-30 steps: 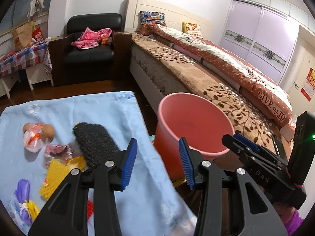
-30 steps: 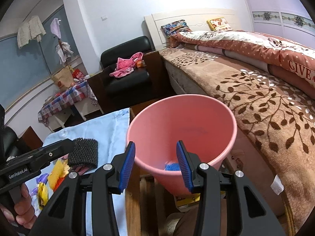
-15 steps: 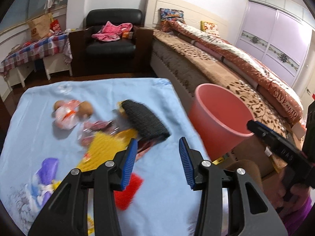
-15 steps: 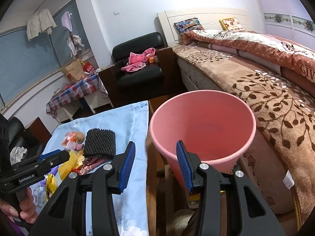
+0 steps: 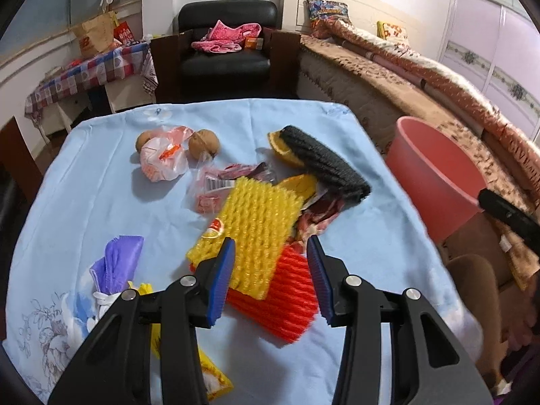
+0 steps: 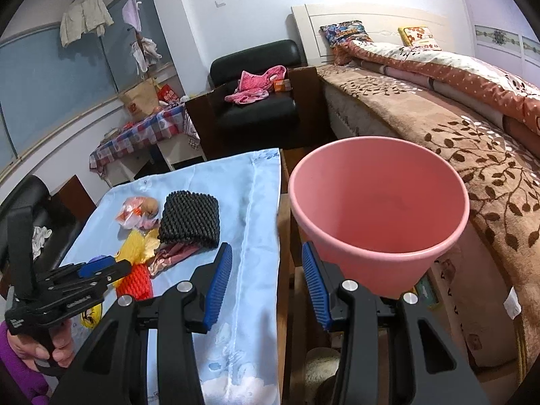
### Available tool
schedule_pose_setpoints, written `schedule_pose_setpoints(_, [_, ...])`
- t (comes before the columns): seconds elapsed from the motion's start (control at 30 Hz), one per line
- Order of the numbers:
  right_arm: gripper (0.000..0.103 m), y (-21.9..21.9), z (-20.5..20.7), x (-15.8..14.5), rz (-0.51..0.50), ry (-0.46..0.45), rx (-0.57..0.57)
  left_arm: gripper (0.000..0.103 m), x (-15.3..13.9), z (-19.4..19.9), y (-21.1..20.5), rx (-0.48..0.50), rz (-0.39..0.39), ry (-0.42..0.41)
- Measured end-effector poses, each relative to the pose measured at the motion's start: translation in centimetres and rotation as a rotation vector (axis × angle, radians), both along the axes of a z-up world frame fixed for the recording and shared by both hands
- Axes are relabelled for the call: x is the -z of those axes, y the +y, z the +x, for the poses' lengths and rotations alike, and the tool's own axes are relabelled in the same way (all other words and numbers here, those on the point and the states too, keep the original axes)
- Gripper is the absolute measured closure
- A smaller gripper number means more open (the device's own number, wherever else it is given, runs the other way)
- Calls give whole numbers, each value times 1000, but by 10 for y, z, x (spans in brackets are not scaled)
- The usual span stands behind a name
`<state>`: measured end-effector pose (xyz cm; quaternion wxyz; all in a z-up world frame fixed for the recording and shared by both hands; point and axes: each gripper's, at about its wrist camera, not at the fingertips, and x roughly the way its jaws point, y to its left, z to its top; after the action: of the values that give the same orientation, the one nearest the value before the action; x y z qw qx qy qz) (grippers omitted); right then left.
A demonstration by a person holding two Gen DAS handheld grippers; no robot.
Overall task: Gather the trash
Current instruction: 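Return the right gripper to the table and approach the black foam net, then grasp the black net with the right gripper while the left gripper grasps the yellow net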
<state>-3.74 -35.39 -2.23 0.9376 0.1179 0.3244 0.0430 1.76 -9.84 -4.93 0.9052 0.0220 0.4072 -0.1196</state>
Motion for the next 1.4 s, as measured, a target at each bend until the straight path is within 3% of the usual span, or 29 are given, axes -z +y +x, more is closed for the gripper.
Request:
schedule_pose_setpoints(0.13, [60,4,3,6,-7,16,-9,59,7,3,4,-11,34,-16])
schedule_pose_setpoints(0.27, [60,9,8,9,-10,29,-21,61,7,4,10,-17,5,-20])
schedule_pose_setpoints(0.43, [60,19,14,12,-16,37,-48,83,1,4,18,-12,-44,-25])
schedule_pose_setpoints(0.6, [60,35,23,13,-5,49,-106,87,4,7,23,-15,-54,-17])
schedule_pose_setpoints(0.67, [60,43,25,12,-16,47,-130,95,5,7,25,-13,-58,-12])
schedule_pose_setpoints(1.1, [60,96,67,8,8,67,-263,96,-22,1,56,-46,-176,-57])
schedule_pose_setpoints(1.4, [60,124,105,20,-59,115,-280,96,-24,3,68,-51,-220,-37])
